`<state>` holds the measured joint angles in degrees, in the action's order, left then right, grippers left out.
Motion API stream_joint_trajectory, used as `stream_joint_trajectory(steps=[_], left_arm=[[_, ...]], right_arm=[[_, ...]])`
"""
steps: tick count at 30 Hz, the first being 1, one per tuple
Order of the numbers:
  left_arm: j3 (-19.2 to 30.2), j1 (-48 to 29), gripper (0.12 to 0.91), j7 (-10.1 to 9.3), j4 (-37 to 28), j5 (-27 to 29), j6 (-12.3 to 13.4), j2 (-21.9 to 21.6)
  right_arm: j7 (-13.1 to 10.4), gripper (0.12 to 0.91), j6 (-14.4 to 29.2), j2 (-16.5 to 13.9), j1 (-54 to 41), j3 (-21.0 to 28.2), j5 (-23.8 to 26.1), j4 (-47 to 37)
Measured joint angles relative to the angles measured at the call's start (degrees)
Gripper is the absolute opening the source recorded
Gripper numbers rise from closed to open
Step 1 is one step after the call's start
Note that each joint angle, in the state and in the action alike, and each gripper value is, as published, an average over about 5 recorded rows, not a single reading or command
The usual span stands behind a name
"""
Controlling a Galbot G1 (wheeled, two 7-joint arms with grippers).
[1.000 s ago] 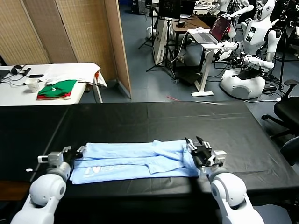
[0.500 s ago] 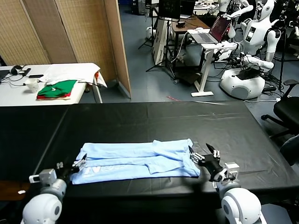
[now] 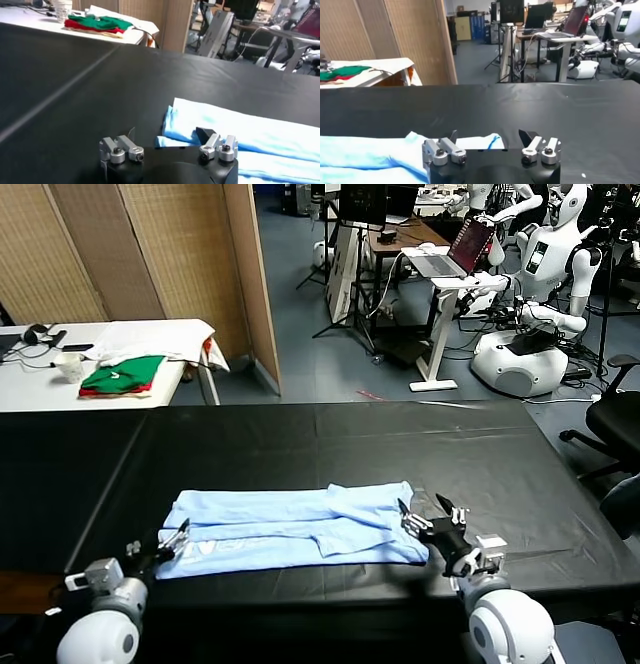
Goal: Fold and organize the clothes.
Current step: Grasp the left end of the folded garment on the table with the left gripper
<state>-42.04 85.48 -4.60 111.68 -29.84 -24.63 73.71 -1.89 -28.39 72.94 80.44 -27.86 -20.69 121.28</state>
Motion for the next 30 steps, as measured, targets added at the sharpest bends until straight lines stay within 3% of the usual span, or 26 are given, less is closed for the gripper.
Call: stream_joint_trajectory(steps=[4, 9, 12, 19, 24, 30], left_arm=[[0.12, 0.51, 0.627, 0.18, 0.13, 0.65, 0.39, 0.71], [0.51, 0.75, 0.335, 0.56, 0.29, 0.94, 0.55, 1.86], [0.80, 0.57, 0.222, 0.89, 0.28, 0.59, 0.43, 2.48], [1.57, -0.23, 0.171, 1.63, -0.27, 3.81, 0.12, 2.39], [0.92, 0.36, 0.171, 2.01, -0.46, 11.31, 1.53, 0.11], [-2.23, 2.49, 0.171, 1.79, -0.83, 20.96, 4.05, -5.94]], right_arm=[[0.01, 0.907, 0.07, 0.46, -0.15, 0.28, 0.27, -0.32], [0.11, 0.907, 0.25, 0.63, -0.47, 0.33, 0.57, -0.91], [0.21, 0.907, 0.33, 0.82, -0.62, 0.39, 0.87, -1.15], [0.28, 0.907, 0.37, 0.93, -0.74, 0.14, 1.01, -1.30], [0.26, 0.907, 0.41, 0.92, -0.70, -0.38, 0.98, -1.31], [0.14, 0.907, 0.42, 1.34, -0.44, -0.48, 0.93, -1.33]])
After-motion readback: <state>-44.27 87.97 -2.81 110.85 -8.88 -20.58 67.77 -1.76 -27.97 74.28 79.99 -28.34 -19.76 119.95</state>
